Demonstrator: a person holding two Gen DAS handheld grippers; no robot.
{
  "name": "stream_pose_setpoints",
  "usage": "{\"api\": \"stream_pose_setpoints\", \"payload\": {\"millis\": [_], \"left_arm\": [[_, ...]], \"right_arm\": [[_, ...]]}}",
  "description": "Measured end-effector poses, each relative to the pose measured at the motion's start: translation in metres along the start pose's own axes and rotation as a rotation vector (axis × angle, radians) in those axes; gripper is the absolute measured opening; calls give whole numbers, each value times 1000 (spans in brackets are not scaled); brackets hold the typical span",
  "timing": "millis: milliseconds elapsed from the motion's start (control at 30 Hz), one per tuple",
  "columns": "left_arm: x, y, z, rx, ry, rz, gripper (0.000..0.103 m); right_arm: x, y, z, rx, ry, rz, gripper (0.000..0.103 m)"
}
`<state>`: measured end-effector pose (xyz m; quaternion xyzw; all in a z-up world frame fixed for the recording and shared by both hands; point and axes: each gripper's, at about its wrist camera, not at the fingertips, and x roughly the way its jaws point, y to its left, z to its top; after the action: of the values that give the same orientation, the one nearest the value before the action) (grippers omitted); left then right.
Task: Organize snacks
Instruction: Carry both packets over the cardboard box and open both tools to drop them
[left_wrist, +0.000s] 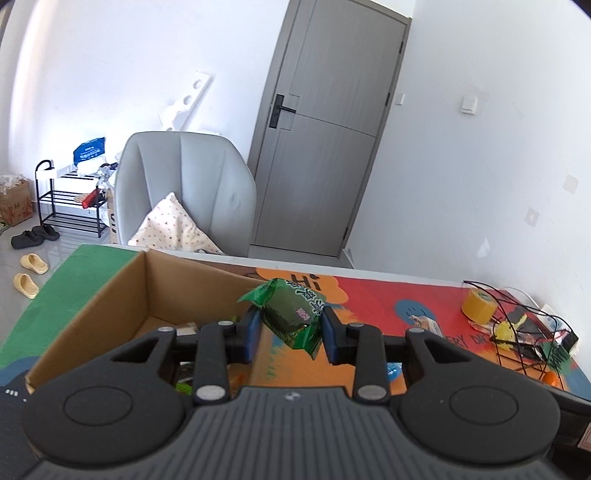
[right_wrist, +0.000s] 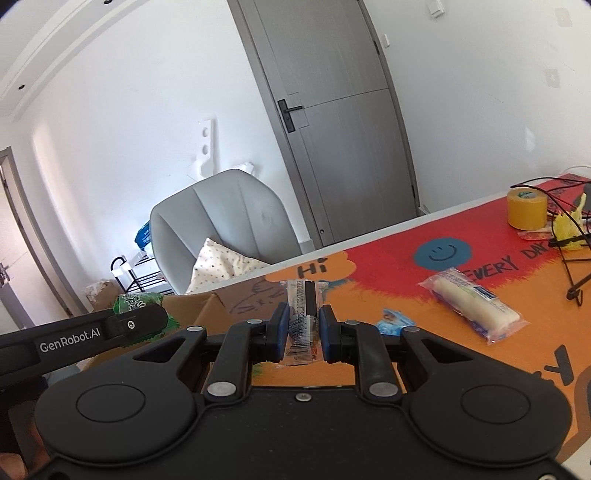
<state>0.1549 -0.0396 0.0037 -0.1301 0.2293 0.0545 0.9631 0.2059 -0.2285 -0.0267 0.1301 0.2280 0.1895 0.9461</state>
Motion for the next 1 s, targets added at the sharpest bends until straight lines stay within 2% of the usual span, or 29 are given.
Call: {"api": "stream_pose_setpoints", "payload": {"millis": [467, 1000], "left_arm": [[-1, 48, 16, -27, 8, 57, 33], [22, 100, 28, -108, 54, 85, 36]], "right_arm": [[16, 48, 5, -49, -6, 101, 19], [47, 96, 9, -116, 25, 140, 19]]}}
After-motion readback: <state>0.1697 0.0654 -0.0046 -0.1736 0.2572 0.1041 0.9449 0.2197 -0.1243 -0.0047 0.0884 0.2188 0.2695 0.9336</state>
